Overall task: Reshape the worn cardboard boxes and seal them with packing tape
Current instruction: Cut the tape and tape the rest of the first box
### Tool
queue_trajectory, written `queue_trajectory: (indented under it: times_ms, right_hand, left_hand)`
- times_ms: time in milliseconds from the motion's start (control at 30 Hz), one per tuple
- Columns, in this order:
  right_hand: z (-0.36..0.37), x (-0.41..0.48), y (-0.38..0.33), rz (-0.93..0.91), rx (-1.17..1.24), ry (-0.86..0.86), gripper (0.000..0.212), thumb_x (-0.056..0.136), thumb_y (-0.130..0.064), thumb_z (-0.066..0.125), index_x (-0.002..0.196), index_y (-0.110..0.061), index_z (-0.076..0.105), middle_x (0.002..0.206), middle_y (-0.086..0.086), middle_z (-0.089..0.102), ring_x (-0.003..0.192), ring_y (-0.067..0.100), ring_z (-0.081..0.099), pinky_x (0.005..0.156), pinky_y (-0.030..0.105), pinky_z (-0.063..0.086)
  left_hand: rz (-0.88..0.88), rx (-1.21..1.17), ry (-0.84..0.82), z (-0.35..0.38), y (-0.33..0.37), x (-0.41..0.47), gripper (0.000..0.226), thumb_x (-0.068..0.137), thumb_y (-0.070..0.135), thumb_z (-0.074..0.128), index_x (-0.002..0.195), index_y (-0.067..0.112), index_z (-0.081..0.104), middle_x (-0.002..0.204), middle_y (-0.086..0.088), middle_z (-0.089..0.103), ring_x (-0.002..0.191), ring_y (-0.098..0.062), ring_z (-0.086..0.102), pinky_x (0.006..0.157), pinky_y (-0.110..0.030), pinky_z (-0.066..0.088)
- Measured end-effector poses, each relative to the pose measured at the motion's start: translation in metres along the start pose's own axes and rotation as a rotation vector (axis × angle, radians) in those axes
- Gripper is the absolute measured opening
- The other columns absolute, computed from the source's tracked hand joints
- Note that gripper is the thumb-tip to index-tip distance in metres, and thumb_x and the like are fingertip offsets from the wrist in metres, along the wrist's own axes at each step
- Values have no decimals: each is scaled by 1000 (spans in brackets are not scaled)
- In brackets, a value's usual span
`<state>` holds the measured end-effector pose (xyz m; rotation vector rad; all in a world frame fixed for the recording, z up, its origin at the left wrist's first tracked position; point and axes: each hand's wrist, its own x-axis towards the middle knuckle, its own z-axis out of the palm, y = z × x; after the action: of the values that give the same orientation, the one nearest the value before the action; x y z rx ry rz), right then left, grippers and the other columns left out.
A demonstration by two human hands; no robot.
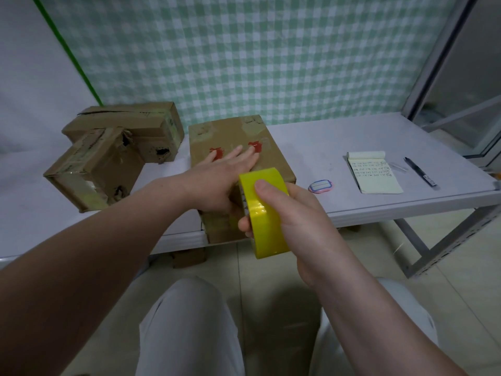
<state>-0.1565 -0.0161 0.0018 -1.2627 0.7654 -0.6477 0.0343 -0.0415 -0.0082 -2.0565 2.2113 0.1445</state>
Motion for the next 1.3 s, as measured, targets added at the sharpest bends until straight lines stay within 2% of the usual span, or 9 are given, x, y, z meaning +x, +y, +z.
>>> queue_trajectory:
  times_ms: [367,533,700,867,933,1000,1067,1167,1300]
  right_hand:
    - [-5,-16,22,74,9,48,28,94,-35,53,98,-10,64,64,8,69,63,16,63,65,31,46]
    - [-6,-15,29,76,-2,67,22,94,-34,54,92,-14,63,62,8,68,65,19,63,67,34,46]
    - [-7,-11,40,64,-51,84,20,94,-33,54,90,-15,62,61,8,68,68,22,64,70,38,48]
    - [-8,-7,42,94,-25,78,21,93,-33,54,94,-13,62,64,10,69,64,19,64,70,37,49]
    - [-8,-5,41,95,-27,75,21,93,-33,54,94,-14,62,64,9,69,65,19,64,69,36,48]
    - [-8,-4,41,98,-28,71,20,93,-33,54,93,-15,62,64,10,69,65,18,64,69,35,48]
    - [-8,-4,42,97,-18,65,18,93,-33,54,91,-17,62,65,11,69,64,18,64,70,36,48]
    - [-10,-5,42,93,-12,47,17,93,-33,55,92,-18,62,67,11,69,65,18,65,70,37,48]
    - [-15,-4,44,103,2,34,19,92,-32,55,98,-15,62,71,11,69,64,17,67,70,37,48]
  left_hand:
    - [-18,11,-42,-5,4,-3,113,79,40,70,149,22,-16,159,3,-17,146,-13,-11,115,-49,-3]
    - [-28,7,-61,-5,4,-3,113,79,39,71,149,23,-16,158,4,-18,146,-14,-11,115,-48,-4]
    - [-21,-44,-157,-14,5,-6,113,77,22,70,148,31,-18,157,5,-23,145,-13,-16,114,-46,-10]
    - [-59,-293,-306,-35,4,-3,85,87,24,53,150,39,-3,157,10,-18,144,-7,-17,115,-42,-12]
    - [-64,-362,-204,-37,6,1,62,98,18,38,151,32,10,160,8,-5,146,-10,-5,114,-31,-4]
    - [-65,-382,12,-32,6,6,44,103,26,32,147,29,29,157,5,21,143,-16,17,110,-22,7]
    - [-76,-297,181,-22,4,13,40,101,39,34,141,36,40,139,6,42,128,-23,35,112,-36,19]
    - [-99,-274,273,-12,3,23,39,98,40,42,137,38,46,111,9,44,111,-25,37,102,-41,30]
    - [-78,-339,282,-12,3,25,44,94,44,48,137,36,46,111,8,39,107,-18,30,102,-30,26]
